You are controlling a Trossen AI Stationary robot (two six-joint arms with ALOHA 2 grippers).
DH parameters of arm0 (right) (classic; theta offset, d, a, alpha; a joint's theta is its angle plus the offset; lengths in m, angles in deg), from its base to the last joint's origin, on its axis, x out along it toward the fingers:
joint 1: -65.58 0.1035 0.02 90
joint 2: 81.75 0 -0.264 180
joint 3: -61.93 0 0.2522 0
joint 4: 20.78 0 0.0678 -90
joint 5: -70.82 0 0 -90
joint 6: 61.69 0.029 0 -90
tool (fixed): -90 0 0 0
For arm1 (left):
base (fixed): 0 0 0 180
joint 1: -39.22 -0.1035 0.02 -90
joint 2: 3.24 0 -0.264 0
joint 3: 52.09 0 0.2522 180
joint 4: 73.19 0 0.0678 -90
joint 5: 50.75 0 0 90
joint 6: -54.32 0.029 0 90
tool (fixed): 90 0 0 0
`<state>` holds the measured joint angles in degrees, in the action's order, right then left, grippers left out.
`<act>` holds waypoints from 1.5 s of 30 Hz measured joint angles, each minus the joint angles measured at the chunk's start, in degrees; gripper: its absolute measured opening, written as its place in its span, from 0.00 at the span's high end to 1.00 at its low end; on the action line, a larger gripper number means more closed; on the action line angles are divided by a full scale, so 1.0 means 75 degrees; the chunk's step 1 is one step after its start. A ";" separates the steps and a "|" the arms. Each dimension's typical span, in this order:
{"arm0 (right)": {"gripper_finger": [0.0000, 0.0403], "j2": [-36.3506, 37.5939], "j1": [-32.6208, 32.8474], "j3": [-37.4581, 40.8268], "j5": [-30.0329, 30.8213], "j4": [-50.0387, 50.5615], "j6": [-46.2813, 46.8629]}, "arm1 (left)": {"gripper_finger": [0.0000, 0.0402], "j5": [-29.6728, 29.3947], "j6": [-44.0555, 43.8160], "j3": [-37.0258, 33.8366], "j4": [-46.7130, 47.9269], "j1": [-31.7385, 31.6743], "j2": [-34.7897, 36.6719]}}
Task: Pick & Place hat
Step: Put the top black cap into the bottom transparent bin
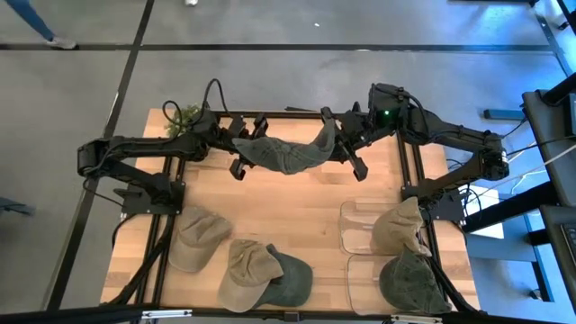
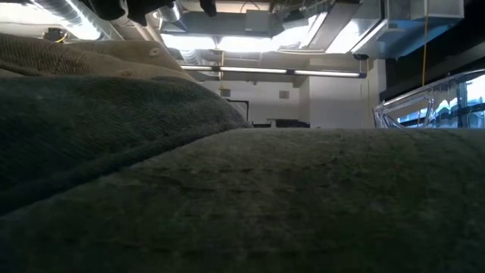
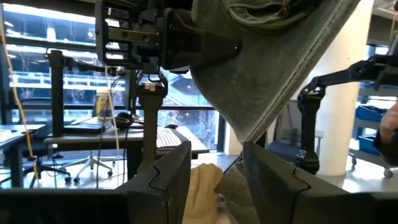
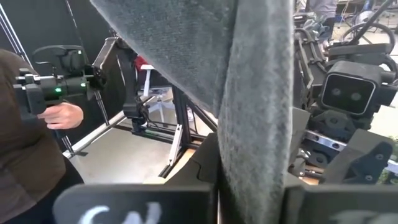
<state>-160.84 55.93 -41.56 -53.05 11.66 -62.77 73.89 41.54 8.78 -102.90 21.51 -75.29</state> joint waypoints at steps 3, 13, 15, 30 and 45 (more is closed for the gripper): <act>0.96 0.0003 0.0000 0.0000 -0.0002 0.0005 0.0005 | 0.64 0.0003 0.0003 0.0000 0.0008 0.0047 0.0000; 0.96 -0.0011 0.0031 0.0009 -0.0192 -0.0307 0.0146 | 0.64 0.0023 0.0061 0.0000 -0.0040 0.0115 0.0009; 0.96 -0.0012 0.0059 0.0009 -0.0189 -0.0331 0.0174 | 0.64 0.0000 0.0061 0.0000 -0.0042 0.0120 0.0015; 0.96 -0.0178 0.0143 0.0015 -0.0237 -0.0745 0.0552 | 0.64 -0.0032 0.0063 0.0003 -0.0002 0.0120 0.0015; 0.96 -0.0268 0.0149 0.0015 -0.0305 -0.0820 0.0516 | 0.64 0.0437 -0.0227 0.0003 0.0024 0.0122 0.0012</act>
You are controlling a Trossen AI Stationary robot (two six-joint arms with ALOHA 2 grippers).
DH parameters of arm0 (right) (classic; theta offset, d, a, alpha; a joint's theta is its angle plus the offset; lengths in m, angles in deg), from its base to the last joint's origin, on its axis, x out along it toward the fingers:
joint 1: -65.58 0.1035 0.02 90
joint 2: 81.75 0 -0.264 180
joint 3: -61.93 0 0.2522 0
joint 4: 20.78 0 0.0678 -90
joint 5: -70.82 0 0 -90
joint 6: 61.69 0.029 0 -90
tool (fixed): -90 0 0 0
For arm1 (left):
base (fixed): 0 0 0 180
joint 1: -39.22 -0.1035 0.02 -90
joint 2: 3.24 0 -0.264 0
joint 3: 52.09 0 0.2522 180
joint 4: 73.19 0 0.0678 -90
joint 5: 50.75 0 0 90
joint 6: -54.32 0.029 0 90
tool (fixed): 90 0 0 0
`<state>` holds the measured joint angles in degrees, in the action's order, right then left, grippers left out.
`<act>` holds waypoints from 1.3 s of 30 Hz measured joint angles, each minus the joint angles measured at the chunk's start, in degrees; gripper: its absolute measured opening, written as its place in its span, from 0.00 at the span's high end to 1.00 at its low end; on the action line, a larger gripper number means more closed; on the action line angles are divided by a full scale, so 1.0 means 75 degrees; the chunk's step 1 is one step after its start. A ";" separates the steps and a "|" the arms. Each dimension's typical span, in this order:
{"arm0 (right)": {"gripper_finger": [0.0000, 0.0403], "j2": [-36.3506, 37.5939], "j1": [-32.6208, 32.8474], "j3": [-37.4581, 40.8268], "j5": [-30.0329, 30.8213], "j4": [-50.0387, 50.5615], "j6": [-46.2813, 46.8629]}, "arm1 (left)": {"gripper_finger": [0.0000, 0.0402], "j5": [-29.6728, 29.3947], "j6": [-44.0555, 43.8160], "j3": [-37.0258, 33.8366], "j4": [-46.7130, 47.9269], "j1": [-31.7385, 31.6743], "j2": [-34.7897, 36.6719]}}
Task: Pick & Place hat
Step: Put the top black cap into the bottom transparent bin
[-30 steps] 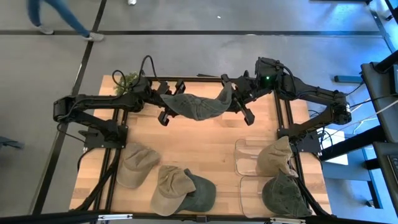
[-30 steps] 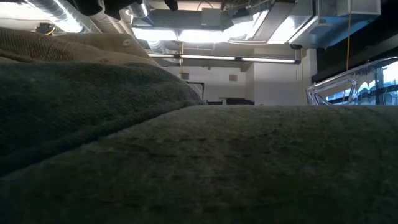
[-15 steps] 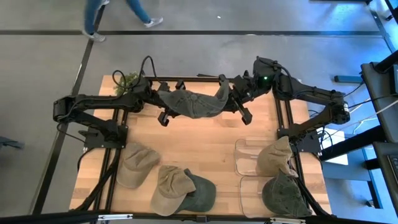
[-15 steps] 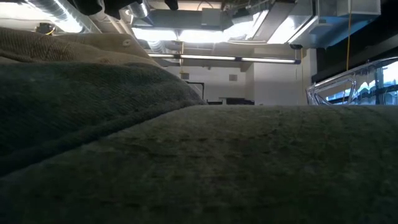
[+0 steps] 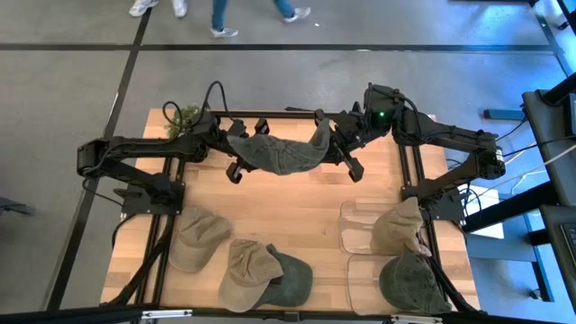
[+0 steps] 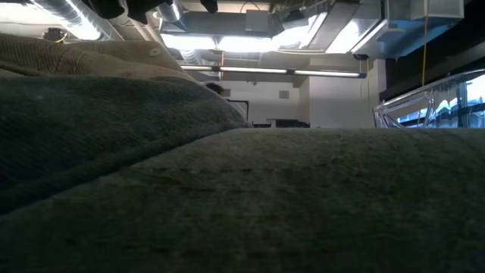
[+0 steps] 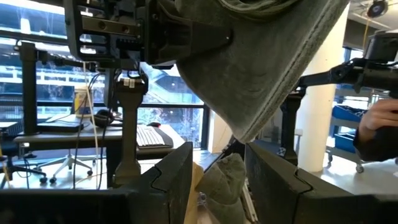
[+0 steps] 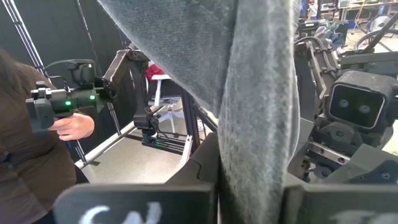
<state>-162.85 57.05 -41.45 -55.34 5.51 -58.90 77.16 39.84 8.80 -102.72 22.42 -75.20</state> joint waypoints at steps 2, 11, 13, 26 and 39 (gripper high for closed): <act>0.96 0.0000 0.0000 0.0000 0.0018 -0.0047 0.0000 | 0.64 0.0010 0.0000 0.0000 -0.0001 0.0000 0.0003; 0.96 -0.0003 -0.0003 0.0000 0.0032 -0.0096 0.0000 | 0.64 0.0093 0.0006 0.0000 0.0355 0.0000 0.0001; 0.96 -0.0003 -0.0003 0.0000 0.0029 -0.0093 -0.0001 | 0.64 0.0093 0.0006 0.0000 0.0330 0.0000 0.0003; 0.96 -0.0026 -0.0003 0.0000 0.0069 0.0102 -0.0034 | 0.64 0.0096 0.0017 0.0000 -0.0043 0.0000 0.0000; 0.96 -0.0030 0.0003 0.0000 0.0449 0.0481 -0.0211 | 0.70 0.0372 0.0031 0.0000 -0.1063 0.0000 0.0000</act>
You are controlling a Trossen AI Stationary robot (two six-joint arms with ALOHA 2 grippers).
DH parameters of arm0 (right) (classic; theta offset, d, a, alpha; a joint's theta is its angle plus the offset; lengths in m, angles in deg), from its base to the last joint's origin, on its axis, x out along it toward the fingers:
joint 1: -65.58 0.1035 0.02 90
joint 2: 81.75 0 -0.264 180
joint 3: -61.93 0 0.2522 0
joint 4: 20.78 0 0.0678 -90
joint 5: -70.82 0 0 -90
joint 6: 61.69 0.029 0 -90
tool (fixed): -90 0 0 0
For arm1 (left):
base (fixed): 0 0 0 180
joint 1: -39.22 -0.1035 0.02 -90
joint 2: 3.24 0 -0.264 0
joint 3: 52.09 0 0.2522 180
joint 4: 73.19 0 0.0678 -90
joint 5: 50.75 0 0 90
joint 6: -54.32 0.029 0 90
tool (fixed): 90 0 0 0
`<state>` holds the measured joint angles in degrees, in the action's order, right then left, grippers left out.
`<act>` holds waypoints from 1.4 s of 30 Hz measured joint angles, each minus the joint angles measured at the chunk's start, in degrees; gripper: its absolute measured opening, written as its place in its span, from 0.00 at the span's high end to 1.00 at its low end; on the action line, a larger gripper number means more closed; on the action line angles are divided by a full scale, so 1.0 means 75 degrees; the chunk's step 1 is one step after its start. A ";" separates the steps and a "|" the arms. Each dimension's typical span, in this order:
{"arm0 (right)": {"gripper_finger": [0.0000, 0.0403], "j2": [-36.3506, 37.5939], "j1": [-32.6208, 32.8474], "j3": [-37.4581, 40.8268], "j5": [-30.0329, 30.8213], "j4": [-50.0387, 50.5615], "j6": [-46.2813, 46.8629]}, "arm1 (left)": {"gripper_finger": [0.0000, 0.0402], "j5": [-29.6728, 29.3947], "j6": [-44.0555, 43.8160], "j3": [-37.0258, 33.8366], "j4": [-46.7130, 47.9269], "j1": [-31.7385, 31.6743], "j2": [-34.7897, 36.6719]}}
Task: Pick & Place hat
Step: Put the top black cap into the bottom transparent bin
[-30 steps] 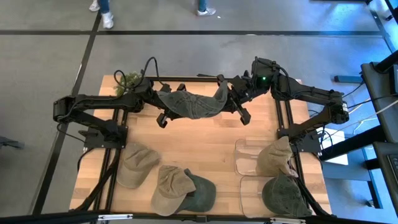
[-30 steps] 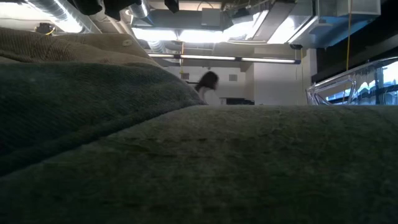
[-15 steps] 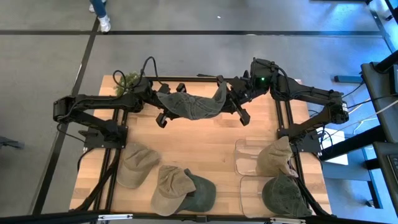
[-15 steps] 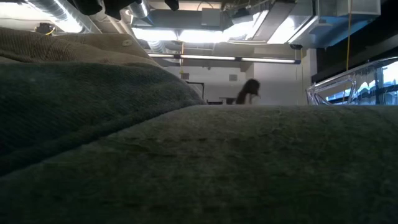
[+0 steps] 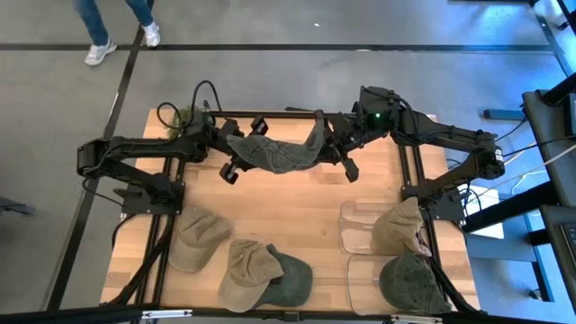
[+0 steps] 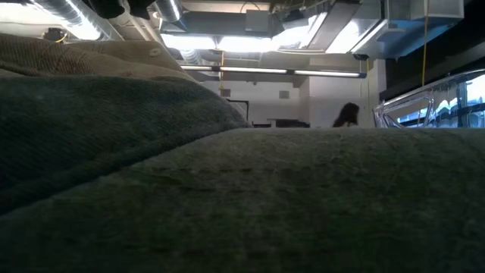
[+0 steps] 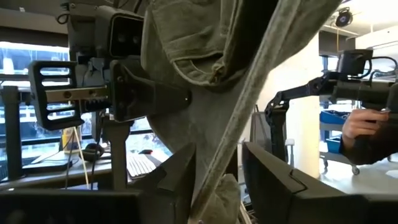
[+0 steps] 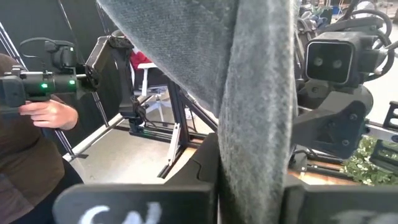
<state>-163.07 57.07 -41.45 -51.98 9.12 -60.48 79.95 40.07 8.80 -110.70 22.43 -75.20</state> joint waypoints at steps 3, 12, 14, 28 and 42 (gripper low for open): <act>0.95 -0.0076 -0.0003 -0.0003 0.0001 0.0000 0.0001 | 0.78 -0.0011 -0.0001 0.0000 -0.0002 -0.0003 0.0000; 0.94 -0.0195 -0.0006 -0.0015 -0.0177 -0.0026 0.0007 | 0.97 0.0277 0.0031 0.0000 -0.0025 -0.0023 0.0003; 0.93 -0.0197 -0.0006 -0.0015 -0.0187 -0.0002 0.0009 | 0.97 0.0264 0.0019 0.0000 -0.0020 -0.0019 0.0003; 0.53 -0.0218 -0.0474 -0.0838 0.1551 0.5378 0.0575 | 0.97 0.0924 0.0012 0.0000 0.2204 -0.0102 -0.0006; 0.48 -0.0195 -0.0613 -0.3724 0.2056 0.5961 0.1356 | 0.97 0.1640 0.0401 0.0000 0.3452 -0.0064 -0.0006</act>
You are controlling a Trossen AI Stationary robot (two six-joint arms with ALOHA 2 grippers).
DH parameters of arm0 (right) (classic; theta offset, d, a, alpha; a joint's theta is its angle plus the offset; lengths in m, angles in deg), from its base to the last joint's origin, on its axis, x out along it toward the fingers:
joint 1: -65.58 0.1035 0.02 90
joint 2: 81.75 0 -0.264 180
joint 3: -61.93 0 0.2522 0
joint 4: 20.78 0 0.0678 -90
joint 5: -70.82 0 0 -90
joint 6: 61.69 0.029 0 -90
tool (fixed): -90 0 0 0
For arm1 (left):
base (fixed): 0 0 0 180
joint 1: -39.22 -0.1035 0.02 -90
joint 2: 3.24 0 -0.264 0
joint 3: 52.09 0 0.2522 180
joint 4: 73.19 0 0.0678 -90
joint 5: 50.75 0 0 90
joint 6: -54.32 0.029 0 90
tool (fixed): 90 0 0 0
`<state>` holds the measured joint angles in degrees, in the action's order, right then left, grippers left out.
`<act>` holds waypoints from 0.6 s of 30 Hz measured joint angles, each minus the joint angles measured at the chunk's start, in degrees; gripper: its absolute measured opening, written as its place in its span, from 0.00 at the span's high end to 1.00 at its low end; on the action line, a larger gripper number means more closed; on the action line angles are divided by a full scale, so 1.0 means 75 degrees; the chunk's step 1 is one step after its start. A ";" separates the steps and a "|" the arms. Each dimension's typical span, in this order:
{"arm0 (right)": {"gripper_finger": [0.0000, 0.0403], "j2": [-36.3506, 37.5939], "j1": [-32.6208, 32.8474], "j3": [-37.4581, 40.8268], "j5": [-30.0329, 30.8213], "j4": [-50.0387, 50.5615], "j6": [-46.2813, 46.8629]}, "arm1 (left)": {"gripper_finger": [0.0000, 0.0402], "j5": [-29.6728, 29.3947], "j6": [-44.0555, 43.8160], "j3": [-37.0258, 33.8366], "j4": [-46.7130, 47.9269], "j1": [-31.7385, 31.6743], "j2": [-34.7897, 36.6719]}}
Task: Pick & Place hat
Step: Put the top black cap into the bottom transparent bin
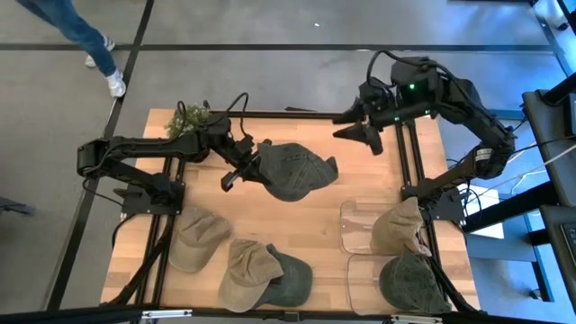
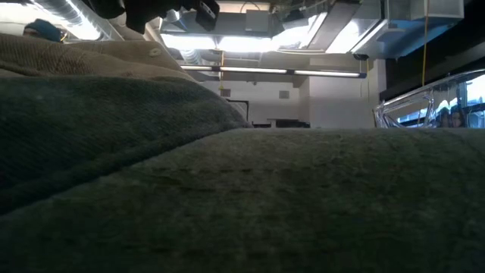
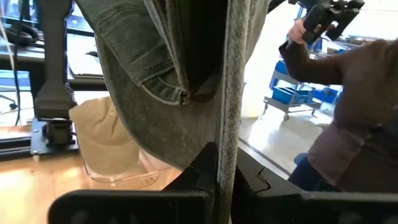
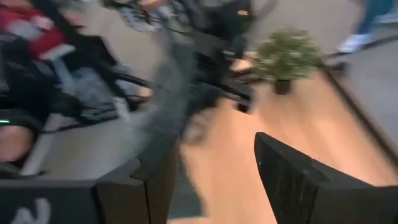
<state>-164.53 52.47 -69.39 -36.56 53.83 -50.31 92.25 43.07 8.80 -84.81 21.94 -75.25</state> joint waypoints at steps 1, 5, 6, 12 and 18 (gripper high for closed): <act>0.48 -0.0003 0.0004 0.0010 -0.0219 -0.0116 0.0108 | 0.97 0.0040 0.0000 0.0000 0.0001 0.0000 0.0000; 0.48 -0.0217 0.0007 0.0152 -0.0784 -0.0638 0.0756 | 0.97 0.0120 0.0000 0.0000 0.0000 -0.0001 0.0000; 0.48 -0.0352 0.0004 0.0160 -0.1009 -0.0673 0.0868 | 0.97 0.0122 0.0000 0.0000 -0.0001 -0.0003 0.0000; 0.48 -0.1051 0.0013 0.0169 -0.2786 -0.0958 0.1083 | 0.97 0.0124 0.0003 0.0000 0.0000 -0.0001 0.0000; 0.48 -0.1306 -0.0001 0.0169 -0.3212 -0.1004 0.0991 | 0.97 0.0124 0.0000 0.0000 0.0008 -0.0003 0.0000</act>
<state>-174.32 52.46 -68.12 -60.64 46.30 -42.88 93.19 43.07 8.80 -84.75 21.92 -75.25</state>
